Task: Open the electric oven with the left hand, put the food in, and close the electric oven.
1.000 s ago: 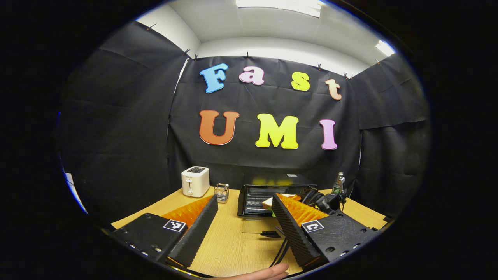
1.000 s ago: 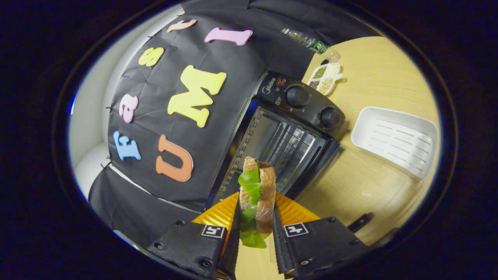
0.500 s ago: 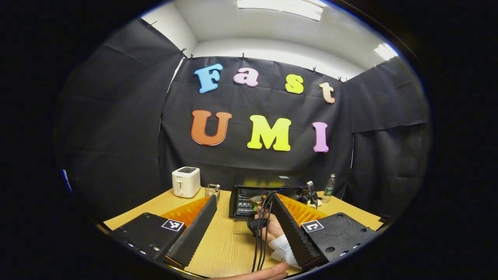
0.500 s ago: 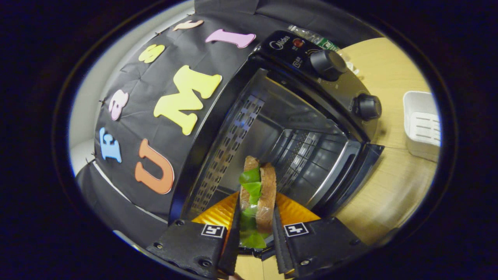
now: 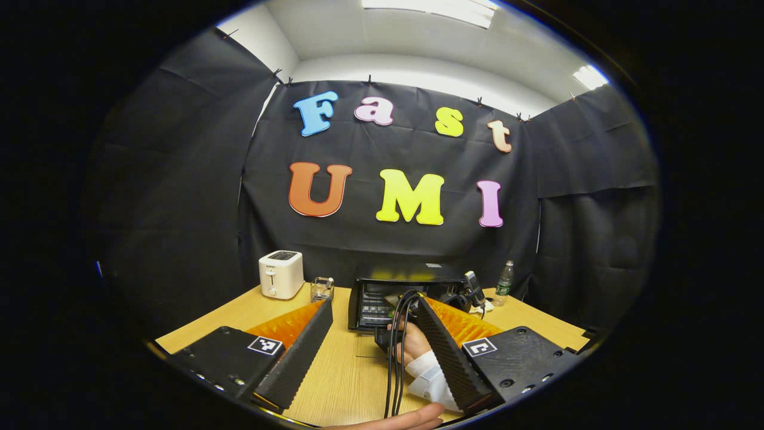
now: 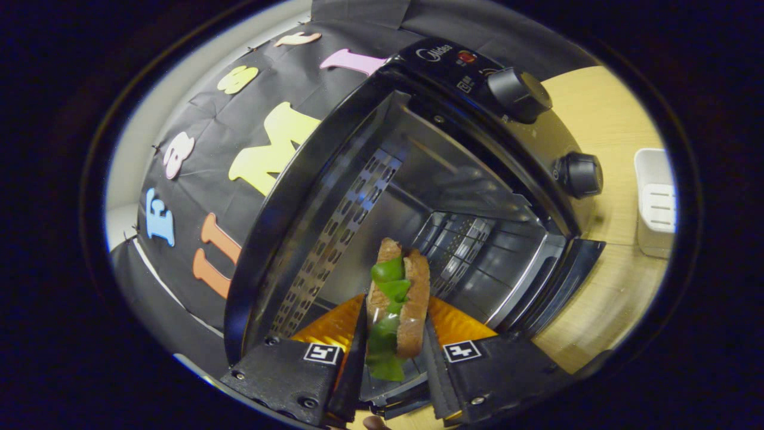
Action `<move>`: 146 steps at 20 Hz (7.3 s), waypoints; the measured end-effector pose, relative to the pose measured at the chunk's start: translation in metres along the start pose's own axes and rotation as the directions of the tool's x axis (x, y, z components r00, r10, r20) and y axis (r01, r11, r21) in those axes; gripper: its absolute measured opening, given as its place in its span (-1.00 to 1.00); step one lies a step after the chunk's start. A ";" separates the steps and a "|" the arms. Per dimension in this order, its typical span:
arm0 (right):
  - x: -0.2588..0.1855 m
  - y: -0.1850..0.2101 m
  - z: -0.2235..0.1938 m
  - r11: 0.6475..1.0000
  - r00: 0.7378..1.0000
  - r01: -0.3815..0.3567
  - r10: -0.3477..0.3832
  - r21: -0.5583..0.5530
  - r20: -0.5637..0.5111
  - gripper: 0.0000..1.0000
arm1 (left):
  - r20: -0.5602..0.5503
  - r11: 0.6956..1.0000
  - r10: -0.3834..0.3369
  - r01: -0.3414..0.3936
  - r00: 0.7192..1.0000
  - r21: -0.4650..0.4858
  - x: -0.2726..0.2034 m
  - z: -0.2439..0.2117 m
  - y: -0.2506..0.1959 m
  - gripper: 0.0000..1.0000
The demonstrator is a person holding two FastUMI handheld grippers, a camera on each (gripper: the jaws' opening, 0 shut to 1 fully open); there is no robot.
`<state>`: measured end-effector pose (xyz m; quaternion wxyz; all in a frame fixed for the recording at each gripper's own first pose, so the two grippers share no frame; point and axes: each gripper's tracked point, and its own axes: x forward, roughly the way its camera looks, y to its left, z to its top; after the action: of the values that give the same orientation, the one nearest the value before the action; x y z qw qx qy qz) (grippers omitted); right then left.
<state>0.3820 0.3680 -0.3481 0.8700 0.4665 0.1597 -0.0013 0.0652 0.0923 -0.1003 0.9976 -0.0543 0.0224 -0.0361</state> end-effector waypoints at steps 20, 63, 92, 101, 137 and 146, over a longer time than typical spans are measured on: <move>-0.005 0.001 -0.040 0.752 0.960 -0.023 -0.167 -0.659 -0.224 1.00 | 0.006 0.999 0.030 -0.030 1.000 0.017 -0.011 0.001 0.009 0.88; -0.316 0.068 0.274 0.586 0.982 -0.136 0.188 -0.799 -0.029 0.99 | -0.313 0.997 0.030 -0.008 0.949 0.072 0.083 -0.119 -0.034 0.88; -0.348 -0.013 0.388 0.671 0.972 0.051 0.138 -0.740 0.191 0.98 | -0.658 0.999 -0.006 0.030 0.753 0.025 0.117 -0.255 -0.103 0.86; -0.333 -0.031 0.388 0.694 0.977 0.035 0.128 -0.719 0.171 0.98 | -0.660 1.000 -0.006 0.002 0.751 -0.008 0.120 -0.241 -0.105 0.84; -0.361 -0.042 0.387 0.651 0.976 0.055 0.124 -0.757 0.178 0.98 | -0.206 0.994 0.028 -0.005 0.978 0.107 0.217 -0.071 -0.093 0.92; -0.375 -0.035 0.384 0.646 0.974 0.049 0.137 -0.762 0.179 0.98 | -0.072 0.991 0.001 0.008 0.997 0.130 0.144 0.011 -0.099 0.90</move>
<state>0.1268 -0.0190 -0.0744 0.9970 0.0583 0.0366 0.0357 0.2027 -0.0159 -0.0847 0.9975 0.0122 0.0558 -0.0412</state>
